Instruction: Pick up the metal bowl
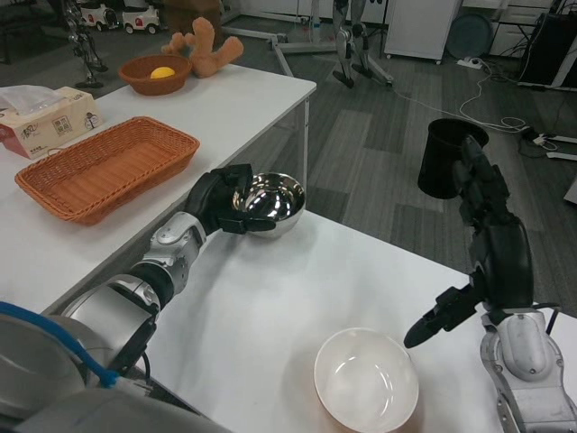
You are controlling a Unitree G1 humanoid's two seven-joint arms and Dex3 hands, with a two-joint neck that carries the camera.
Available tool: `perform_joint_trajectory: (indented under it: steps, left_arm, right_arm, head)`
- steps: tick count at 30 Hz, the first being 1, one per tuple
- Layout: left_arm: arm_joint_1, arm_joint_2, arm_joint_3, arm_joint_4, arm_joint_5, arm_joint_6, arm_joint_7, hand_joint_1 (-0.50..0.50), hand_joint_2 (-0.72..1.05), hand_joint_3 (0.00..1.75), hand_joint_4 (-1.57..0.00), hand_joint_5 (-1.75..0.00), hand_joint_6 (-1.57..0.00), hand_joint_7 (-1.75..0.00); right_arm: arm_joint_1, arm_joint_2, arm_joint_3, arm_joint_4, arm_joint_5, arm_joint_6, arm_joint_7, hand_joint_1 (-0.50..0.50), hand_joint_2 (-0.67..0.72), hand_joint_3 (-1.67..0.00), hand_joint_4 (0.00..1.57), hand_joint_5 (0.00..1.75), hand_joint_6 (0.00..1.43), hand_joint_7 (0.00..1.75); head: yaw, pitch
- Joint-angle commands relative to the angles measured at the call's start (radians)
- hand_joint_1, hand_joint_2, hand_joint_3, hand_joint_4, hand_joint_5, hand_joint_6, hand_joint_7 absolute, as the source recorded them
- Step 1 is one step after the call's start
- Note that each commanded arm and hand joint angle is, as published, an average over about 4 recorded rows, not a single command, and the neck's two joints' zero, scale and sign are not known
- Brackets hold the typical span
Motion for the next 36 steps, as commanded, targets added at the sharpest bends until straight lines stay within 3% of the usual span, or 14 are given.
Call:
perform_joint_trajectory:
  steps: [1,8,10,19,22,29,36]
  left_arm:
    - [0.007,0.008,0.006,-0.077,0.028,-0.014,-0.005,0.01,0.49,0.35,-0.60,-1.75,-1.26,-1.73]
    - [0.007,0.003,0.010,-0.205,0.093,-0.004,-0.006,0.06,0.43,0.44,-0.56,-1.75,-1.26,-1.71]
    - [0.007,0.002,0.008,-0.232,0.113,0.004,-0.006,0.06,0.43,0.44,-0.56,-1.75,-1.26,-1.75]
    - [-0.013,-0.009,-0.115,-0.290,0.134,0.023,-0.012,0.08,0.43,0.44,-0.56,-1.75,-1.26,-1.71]
    - [-0.024,-0.021,-0.153,-0.290,0.132,0.028,-0.015,0.08,0.43,0.44,-0.56,-1.75,-1.26,-1.75]
    - [-0.035,-0.081,-0.210,-0.281,0.127,0.029,-0.017,0.08,0.43,0.44,-0.56,-1.75,-1.26,-1.69]
    - [-0.035,-0.108,-0.216,-0.276,0.130,0.029,-0.017,0.09,0.43,0.44,-0.56,-1.75,-1.26,-1.71]
  right_arm:
    - [0.006,0.002,0.001,-0.011,0.008,-0.013,0.001,-0.38,0.66,0.00,0.00,0.00,0.00,0.00]
    - [0.015,0.005,0.000,-0.013,0.008,-0.013,0.001,-0.38,0.63,0.00,0.00,0.00,0.00,0.00]
    - [0.018,0.005,-0.003,-0.014,0.008,-0.013,0.001,-0.38,0.60,0.00,0.00,0.00,0.00,0.00]
    - [0.019,0.006,-0.022,-0.011,0.008,-0.010,0.001,-0.38,0.60,0.00,0.00,0.00,0.00,0.00]
    - [0.019,0.006,-0.036,-0.013,0.005,-0.011,0.001,-0.38,0.60,0.00,0.00,0.00,0.00,0.00]
    - [0.025,0.000,-0.081,-0.028,0.003,-0.011,-0.001,-0.38,0.60,0.00,0.00,0.00,0.00,0.00]
    - [0.033,-0.006,-0.102,-0.031,0.003,-0.011,-0.001,-0.38,0.60,0.00,0.00,0.00,0.00,0.00]
  head:
    - [-0.010,0.008]
    - [-0.075,0.030]
    - [-0.124,0.042]
    - [-0.596,0.209]
    - [-0.704,0.237]
    - [-0.883,0.231]
    - [-0.939,0.195]
